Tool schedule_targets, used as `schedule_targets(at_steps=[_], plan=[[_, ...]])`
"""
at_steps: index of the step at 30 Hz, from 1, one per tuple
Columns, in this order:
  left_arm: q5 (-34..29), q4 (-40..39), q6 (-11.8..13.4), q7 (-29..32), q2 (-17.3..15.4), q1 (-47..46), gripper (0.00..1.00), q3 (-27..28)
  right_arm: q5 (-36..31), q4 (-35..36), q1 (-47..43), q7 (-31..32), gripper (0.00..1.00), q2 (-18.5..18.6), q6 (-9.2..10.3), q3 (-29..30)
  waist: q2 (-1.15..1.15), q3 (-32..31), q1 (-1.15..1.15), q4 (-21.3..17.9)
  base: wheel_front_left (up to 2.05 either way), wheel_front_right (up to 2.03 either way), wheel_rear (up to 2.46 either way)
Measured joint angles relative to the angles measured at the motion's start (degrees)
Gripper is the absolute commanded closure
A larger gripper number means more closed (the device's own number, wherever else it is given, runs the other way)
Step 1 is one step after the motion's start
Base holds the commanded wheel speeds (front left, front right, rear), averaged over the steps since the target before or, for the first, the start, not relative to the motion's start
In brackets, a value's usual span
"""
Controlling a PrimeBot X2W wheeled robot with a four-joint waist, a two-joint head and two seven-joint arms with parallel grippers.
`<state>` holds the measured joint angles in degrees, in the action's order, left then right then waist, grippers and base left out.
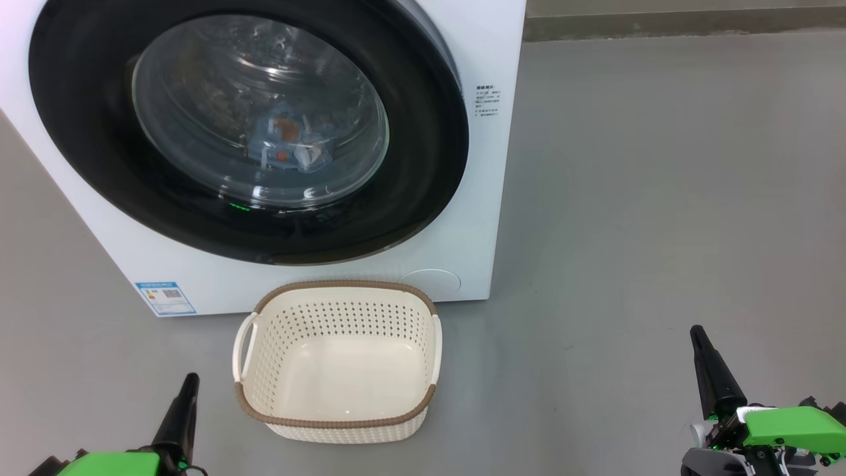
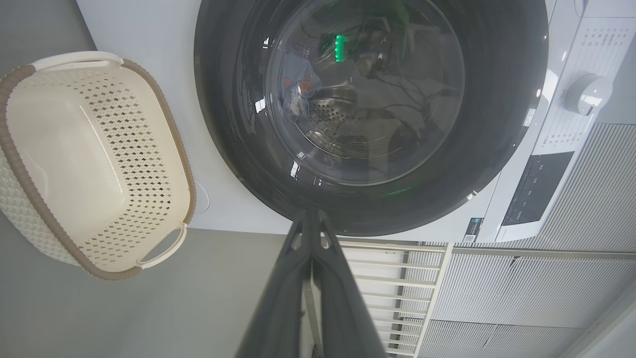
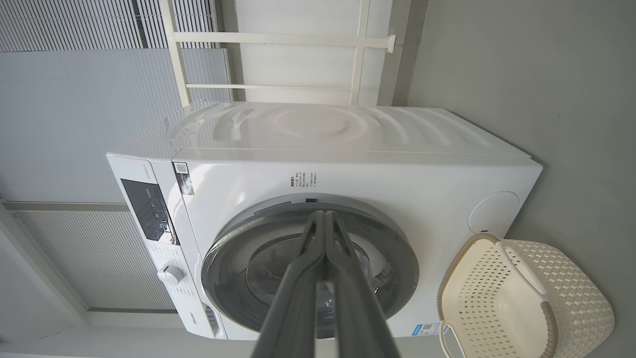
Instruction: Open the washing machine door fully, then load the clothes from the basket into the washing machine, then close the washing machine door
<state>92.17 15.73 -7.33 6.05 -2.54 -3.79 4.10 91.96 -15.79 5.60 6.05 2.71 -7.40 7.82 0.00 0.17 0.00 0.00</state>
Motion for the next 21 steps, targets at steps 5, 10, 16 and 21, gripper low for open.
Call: schedule_targets(at_steps=[5,10,16,21], plan=[[0.0,0.0,0.0,0.0,0.0,0.0,1.0,0.0,0.0,0.0,0.0,0.0,1.0,0.0,0.0,0.0,0.0,0.0,0.0,0.0,0.0,0.0,0.0],[0.0,0.0,0.0,0.0,0.0,0.0,1.0,0.1,0.0,0.0,0.0,0.0,1.0,0.0,0.0,0.0,0.0,0.0,0.0,0.0,0.0,0.0,0.0],[0.0,0.0,0.0,0.0,0.1,0.0,1.0,0.1,0.0,0.0,0.0,0.0,1.0,0.0,0.01,0.0,0.0,0.0,0.0,0.0,0.0,0.0,0.0],[0.0,0.0,0.0,0.0,0.2,0.0,1.0,0.1,0.0,0.0,0.0,0.0,1.0,0.0,0.0,0.0,0.0,0.0,0.0,0.0,0.0,0.0,0.0]])
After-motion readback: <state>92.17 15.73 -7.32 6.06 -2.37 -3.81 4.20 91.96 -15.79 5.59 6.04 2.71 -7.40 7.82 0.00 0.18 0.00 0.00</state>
